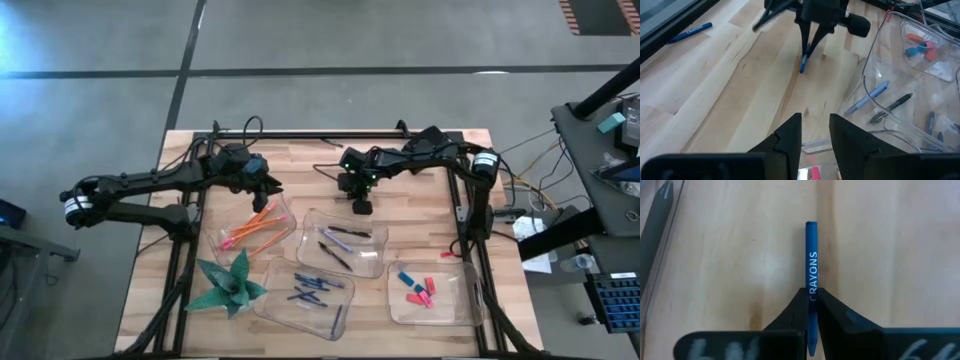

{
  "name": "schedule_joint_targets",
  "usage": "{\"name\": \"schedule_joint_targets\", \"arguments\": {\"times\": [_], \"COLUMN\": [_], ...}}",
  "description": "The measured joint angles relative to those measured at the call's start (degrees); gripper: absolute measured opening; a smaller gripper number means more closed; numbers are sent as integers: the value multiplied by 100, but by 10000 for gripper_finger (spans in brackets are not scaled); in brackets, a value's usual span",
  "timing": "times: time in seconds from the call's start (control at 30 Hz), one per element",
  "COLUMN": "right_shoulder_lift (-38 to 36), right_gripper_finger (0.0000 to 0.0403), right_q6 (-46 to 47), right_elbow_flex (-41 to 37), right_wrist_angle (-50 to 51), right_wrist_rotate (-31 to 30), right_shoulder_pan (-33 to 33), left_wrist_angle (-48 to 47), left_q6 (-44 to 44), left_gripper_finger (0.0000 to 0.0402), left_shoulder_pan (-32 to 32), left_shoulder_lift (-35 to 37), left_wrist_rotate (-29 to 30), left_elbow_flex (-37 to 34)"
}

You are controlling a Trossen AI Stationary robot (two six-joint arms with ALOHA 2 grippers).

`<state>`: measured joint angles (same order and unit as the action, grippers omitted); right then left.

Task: Sort crayons/erasers/pens/pencils in bins
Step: Put the blue crayon into the bottom left transparent bin

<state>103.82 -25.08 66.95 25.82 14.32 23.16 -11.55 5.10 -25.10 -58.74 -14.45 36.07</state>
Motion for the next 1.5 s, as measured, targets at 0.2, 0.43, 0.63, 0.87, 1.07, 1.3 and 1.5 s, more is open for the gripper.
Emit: {"name": "schedule_joint_targets", "arguments": {"times": [0.2,0.43,0.63,0.87,1.07,1.3,1.5], "right_shoulder_lift": [-411,-755,-999,-1249,-1360,-1372,-1372], "right_gripper_finger": [14,13,13,13,13,13,13], "right_q6": [111,271,612,971,1259,1712,2282], "right_elbow_flex": [1,6,6,6,8,8,8], "right_wrist_angle": [-177,-757,-1185,-1701,-2276,-2643,-3014], "right_wrist_rotate": [2,-13,-84,0,284,429,397], "right_shoulder_pan": [56,78,69,-284,-873,-1743,-2630], "left_wrist_angle": [2,2,-2,-2,-7,-21,-58], "left_q6": [1,1,1,0,1,18,63], "left_gripper_finger": [86,86,86,86,86,86,86], "left_shoulder_pan": [0,4,4,2,-2,0,0], "left_shoulder_lift": [0,2,2,4,4,6,4], "left_wrist_rotate": [1,25,41,186,532,980,1112], "left_elbow_flex": [0,0,0,0,0,0,0]}}
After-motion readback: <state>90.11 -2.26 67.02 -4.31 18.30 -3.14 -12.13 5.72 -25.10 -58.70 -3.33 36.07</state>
